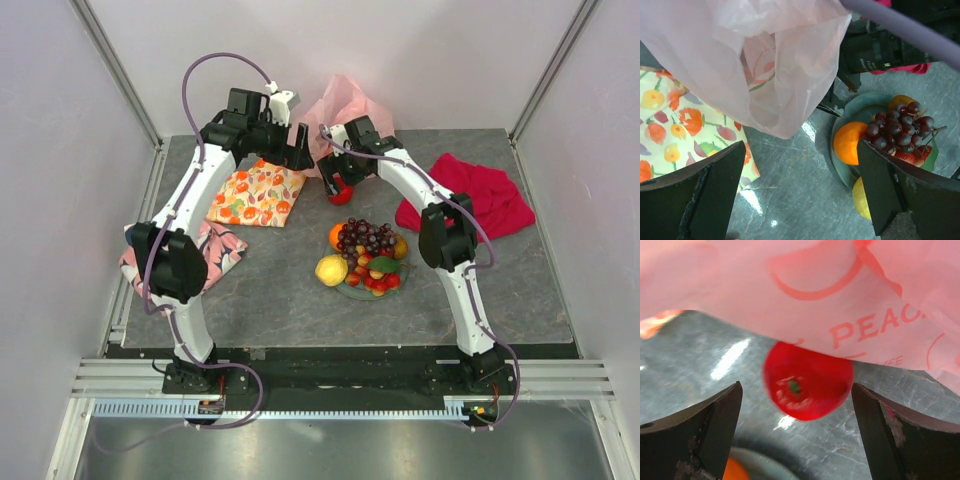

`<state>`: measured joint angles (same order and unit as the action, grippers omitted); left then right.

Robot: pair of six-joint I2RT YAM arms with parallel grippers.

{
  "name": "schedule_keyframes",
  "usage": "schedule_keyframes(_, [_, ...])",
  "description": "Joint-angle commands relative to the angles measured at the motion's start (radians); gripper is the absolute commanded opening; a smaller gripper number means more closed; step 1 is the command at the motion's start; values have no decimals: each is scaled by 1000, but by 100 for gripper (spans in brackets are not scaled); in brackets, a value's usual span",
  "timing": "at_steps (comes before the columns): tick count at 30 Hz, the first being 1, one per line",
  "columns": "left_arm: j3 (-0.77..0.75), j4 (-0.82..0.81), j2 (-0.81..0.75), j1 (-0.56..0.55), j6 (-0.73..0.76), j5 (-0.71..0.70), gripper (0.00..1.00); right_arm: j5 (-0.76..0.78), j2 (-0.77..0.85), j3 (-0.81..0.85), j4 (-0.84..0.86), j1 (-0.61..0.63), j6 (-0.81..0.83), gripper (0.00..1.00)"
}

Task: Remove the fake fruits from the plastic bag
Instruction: Pick up the fake fruit from the center of the board.

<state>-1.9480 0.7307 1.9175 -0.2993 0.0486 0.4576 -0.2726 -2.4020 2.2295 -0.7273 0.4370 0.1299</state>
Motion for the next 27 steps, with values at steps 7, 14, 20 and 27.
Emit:
schedule_keyframes(7, [60,-2,-40,15,-27,58,98,199,-62,78,34,14,17,98])
schedule_keyframes(14, [67,-5,-40,20,-29,62,98,89,6,49,43,16,54,66])
schedule_keyframes(20, [70,-19,-34,22,-32,73,98,13,182,-77,-3,9,88,54])
schedule_keyframes(27, [72,-27,-35,25,-29,78,97,-88,452,-273,-83,-4,169,54])
